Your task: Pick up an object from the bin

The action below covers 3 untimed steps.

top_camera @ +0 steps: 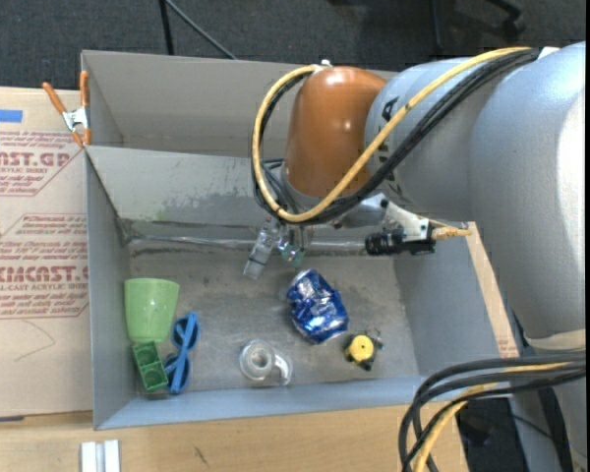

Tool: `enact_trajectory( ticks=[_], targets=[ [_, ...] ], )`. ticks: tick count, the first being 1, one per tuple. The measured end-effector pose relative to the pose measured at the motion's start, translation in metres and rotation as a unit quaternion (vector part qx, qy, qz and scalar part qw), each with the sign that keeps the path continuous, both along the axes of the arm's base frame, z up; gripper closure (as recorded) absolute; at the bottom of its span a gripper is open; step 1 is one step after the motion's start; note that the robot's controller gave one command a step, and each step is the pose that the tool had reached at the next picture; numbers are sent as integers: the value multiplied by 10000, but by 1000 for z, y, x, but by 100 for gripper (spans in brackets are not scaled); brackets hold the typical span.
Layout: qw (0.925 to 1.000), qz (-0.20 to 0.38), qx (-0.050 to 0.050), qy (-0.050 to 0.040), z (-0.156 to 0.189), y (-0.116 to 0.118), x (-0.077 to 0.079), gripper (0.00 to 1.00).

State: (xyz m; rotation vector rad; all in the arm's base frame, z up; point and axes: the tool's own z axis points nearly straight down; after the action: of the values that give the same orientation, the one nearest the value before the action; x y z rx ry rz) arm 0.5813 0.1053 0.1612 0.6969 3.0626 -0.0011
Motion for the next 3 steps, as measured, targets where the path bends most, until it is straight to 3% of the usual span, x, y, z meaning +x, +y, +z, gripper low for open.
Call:
enact_trajectory(
  ticks=[1, 2, 3],
  targets=[
    [9575, 2885, 1, -3, 24, -29, -36, 100],
    [8381, 5455, 13, 18, -8, -30, -102, 100],
    [7707, 6372, 1, -5, -12, -46, -82, 100]
  ],
)
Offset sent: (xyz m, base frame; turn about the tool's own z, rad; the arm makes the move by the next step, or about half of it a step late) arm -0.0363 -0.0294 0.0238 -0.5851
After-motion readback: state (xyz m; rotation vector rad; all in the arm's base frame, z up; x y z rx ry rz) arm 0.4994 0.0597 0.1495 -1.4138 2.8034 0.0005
